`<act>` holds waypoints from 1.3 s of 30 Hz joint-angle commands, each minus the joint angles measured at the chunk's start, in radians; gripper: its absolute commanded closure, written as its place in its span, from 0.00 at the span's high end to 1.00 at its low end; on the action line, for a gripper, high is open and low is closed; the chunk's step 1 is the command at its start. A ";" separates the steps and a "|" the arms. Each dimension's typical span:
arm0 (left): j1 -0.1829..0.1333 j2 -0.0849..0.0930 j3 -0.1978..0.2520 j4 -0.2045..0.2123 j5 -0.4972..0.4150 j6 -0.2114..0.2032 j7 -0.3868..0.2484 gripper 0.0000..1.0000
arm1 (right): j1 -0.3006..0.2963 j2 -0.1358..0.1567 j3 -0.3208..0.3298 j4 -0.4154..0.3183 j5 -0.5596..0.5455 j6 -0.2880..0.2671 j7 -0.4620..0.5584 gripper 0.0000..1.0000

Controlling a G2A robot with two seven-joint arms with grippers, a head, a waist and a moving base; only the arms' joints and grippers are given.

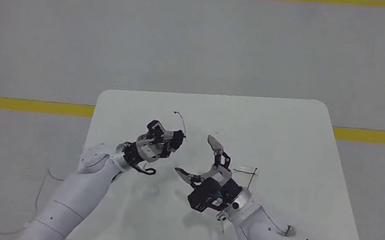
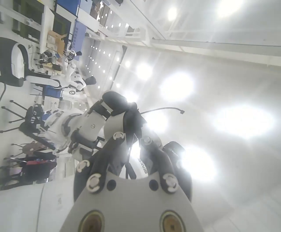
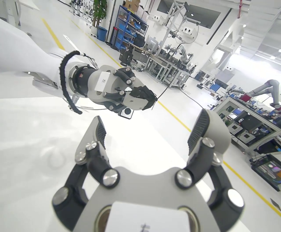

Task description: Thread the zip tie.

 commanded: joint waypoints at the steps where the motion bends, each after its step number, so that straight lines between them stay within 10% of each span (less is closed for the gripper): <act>1: 0.000 -0.002 0.004 0.001 -0.031 0.015 -0.007 0.00 | -0.003 -0.005 0.007 0.003 0.000 0.005 0.000 1.00; 7: -0.004 -0.003 0.007 0.009 -0.041 0.022 -0.020 0.00 | -0.018 -0.022 0.027 0.012 0.000 0.007 -0.003 0.97; 9: -0.004 -0.003 0.007 0.009 -0.041 0.022 -0.020 0.00 | -0.027 -0.029 0.034 0.014 0.000 0.007 -0.007 0.48; 16: -0.004 -0.003 0.007 0.009 -0.041 0.022 -0.020 0.00 | -0.050 -0.052 0.050 0.019 0.001 -0.013 -0.022 0.29; 39: -0.004 -0.003 0.007 0.009 -0.041 0.022 -0.020 0.00 | -0.034 -0.097 0.055 0.052 0.000 0.000 -0.012 0.17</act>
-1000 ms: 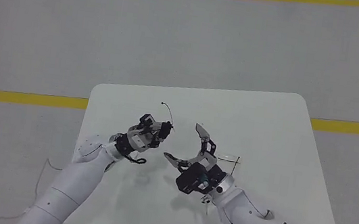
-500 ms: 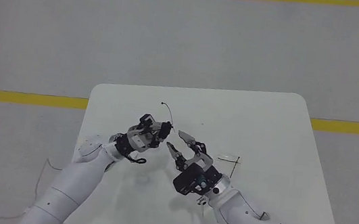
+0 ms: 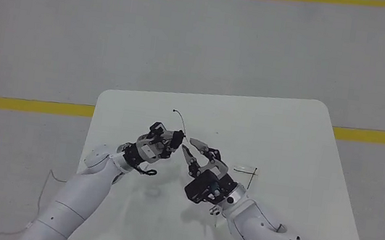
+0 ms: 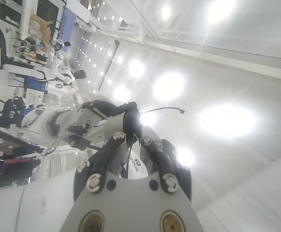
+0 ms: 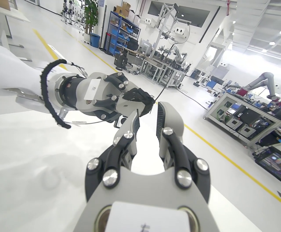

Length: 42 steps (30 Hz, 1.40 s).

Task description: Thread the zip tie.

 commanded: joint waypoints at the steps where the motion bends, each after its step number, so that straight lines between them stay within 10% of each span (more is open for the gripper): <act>1: 0.000 0.000 0.000 0.000 0.000 0.000 0.000 0.00 | 0.003 -0.003 -0.002 0.002 0.000 0.003 0.002 0.17; 42: 0.000 0.000 0.000 0.000 0.000 0.000 0.000 0.00 | -0.021 -0.008 0.028 0.024 0.000 0.010 0.007 0.00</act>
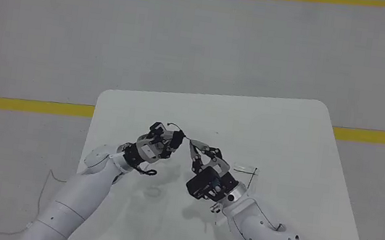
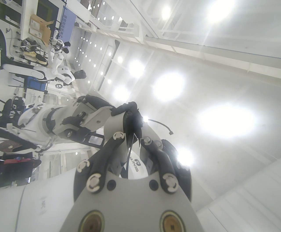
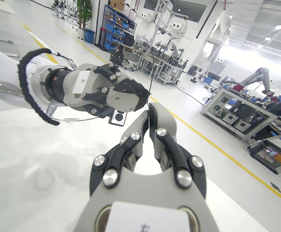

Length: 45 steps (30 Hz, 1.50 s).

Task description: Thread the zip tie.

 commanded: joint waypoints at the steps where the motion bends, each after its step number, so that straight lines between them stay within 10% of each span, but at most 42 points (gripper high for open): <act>1: 0.000 0.000 0.000 0.000 0.000 0.000 0.000 0.00 | -0.005 0.003 0.006 -0.001 0.000 0.000 0.001 0.00; 45: 0.000 0.000 0.000 0.000 0.000 0.000 0.000 0.00 | -0.047 0.085 0.056 -0.032 0.000 -0.018 0.071 0.00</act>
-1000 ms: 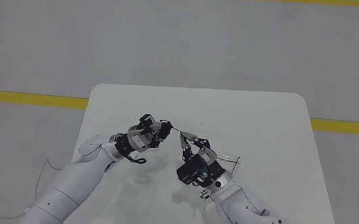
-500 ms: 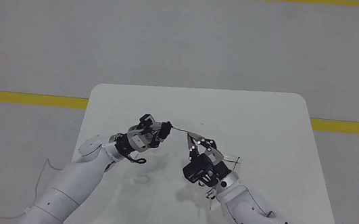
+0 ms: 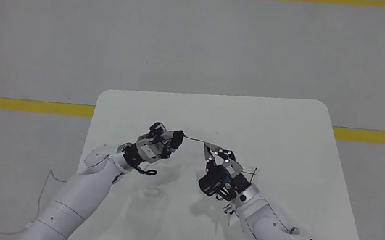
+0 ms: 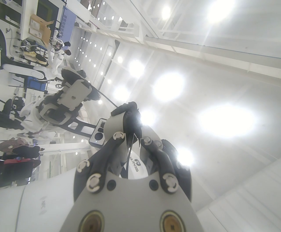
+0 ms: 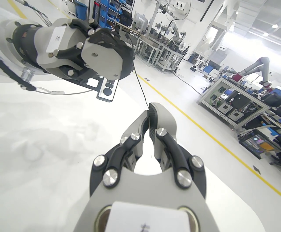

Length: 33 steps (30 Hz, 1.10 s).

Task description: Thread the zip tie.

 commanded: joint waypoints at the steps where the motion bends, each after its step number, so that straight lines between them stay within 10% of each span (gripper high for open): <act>1: 0.000 0.000 0.000 0.000 0.000 0.000 0.000 0.00 | -0.001 0.002 0.000 -0.001 0.000 0.001 0.002 0.00; 33: 0.000 0.000 0.000 0.000 0.000 0.000 0.000 0.00 | -0.039 0.028 0.043 -0.003 0.000 0.018 0.012 0.00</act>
